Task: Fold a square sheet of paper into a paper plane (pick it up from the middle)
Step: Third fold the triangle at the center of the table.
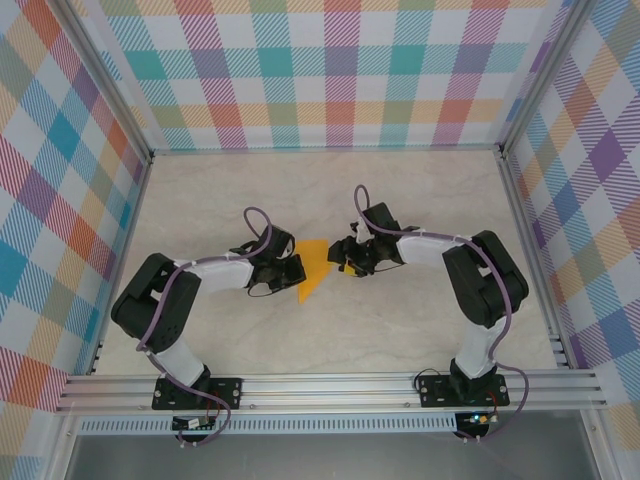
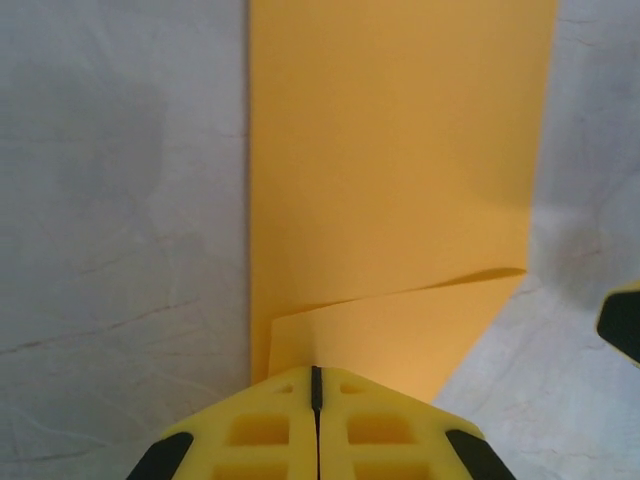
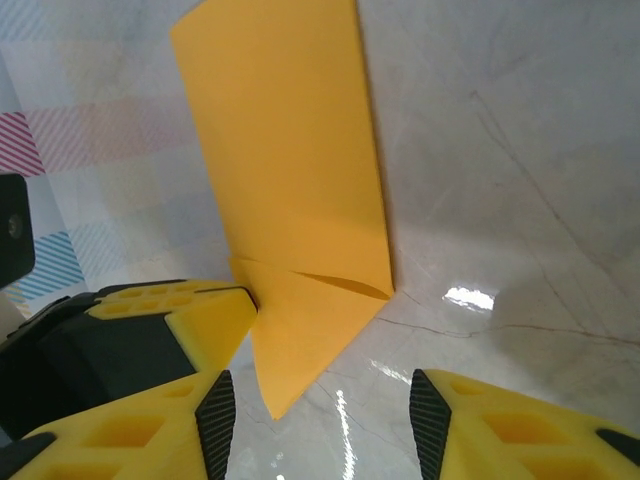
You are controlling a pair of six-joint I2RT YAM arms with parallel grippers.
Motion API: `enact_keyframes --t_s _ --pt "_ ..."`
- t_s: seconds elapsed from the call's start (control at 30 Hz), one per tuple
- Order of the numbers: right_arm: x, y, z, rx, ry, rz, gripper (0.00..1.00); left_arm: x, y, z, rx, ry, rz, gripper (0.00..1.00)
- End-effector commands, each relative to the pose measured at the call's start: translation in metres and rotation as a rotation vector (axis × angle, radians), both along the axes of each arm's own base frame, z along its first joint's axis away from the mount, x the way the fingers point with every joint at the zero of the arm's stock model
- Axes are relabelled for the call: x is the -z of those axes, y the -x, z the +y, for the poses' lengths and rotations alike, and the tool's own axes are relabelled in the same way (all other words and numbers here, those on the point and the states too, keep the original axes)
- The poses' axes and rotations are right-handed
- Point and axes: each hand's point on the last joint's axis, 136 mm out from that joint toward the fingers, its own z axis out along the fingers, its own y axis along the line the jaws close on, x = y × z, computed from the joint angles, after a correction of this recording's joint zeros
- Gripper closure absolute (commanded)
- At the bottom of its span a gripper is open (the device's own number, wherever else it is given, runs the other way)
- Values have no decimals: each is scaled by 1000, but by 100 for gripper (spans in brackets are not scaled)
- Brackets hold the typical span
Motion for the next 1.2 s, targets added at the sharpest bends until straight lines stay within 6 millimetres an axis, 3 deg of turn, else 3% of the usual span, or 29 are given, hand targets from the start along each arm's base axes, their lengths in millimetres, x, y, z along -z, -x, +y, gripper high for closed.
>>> enact_keyframes --t_s 0.0,0.43,0.67,1.17 --pt "-1 0 11 -6 -2 33 50 8 -3 12 -47 -49 22 95" --pt "9 -1 22 -11 39 65 53 16 4 22 -126 -20 50 95" --pt "20 -8 14 41 115 82 54 19 6 23 -127 -9 61 95" --pt "19 -12 28 12 49 85 59 19 6 19 -114 7 72 95"
